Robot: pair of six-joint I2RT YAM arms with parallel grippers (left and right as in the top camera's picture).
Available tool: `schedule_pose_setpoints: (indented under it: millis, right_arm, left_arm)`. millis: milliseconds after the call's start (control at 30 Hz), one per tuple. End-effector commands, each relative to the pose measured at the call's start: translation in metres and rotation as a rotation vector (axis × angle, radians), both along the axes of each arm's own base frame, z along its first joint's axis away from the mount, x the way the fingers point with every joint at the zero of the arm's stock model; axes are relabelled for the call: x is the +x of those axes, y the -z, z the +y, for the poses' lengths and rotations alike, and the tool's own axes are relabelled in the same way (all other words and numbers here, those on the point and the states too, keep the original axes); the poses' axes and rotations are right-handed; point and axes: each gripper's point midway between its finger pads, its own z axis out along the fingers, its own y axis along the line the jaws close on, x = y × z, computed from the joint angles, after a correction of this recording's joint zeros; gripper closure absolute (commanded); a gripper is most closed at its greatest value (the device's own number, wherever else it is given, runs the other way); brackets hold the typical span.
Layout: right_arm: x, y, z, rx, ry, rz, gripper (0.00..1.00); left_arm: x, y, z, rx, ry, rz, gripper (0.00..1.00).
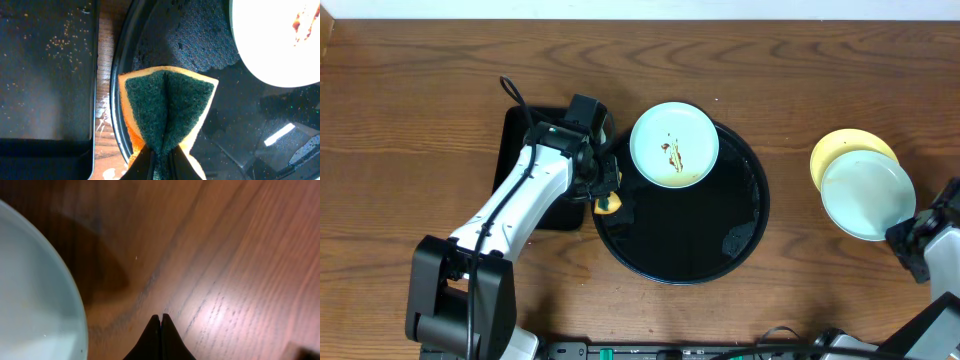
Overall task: Clean dirty plates on tray and stack at the side
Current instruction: 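Release the light-blue plate on the yellow plate and withdraw right gripper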
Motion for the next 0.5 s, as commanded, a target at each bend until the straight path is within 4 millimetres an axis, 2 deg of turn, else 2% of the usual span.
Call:
schedule_pose_setpoints:
  millis: [0,233,467]
  right_arm:
    - [0.001,0.013,0.008,0.041,0.004,-0.034,0.99]
    - [0.022,0.026,0.021,0.098,-0.039,-0.173,0.99]
    - [0.053,0.019,0.036,0.162,-0.200,-0.307,0.99]
  left_arm:
    - [0.001,-0.002,0.003,0.008,0.007,-0.013,0.92]
    - [0.001,-0.002,0.003,0.008,0.007,-0.013,0.92]
    - [0.001,-0.002,0.003,0.008,0.007,-0.013,0.92]
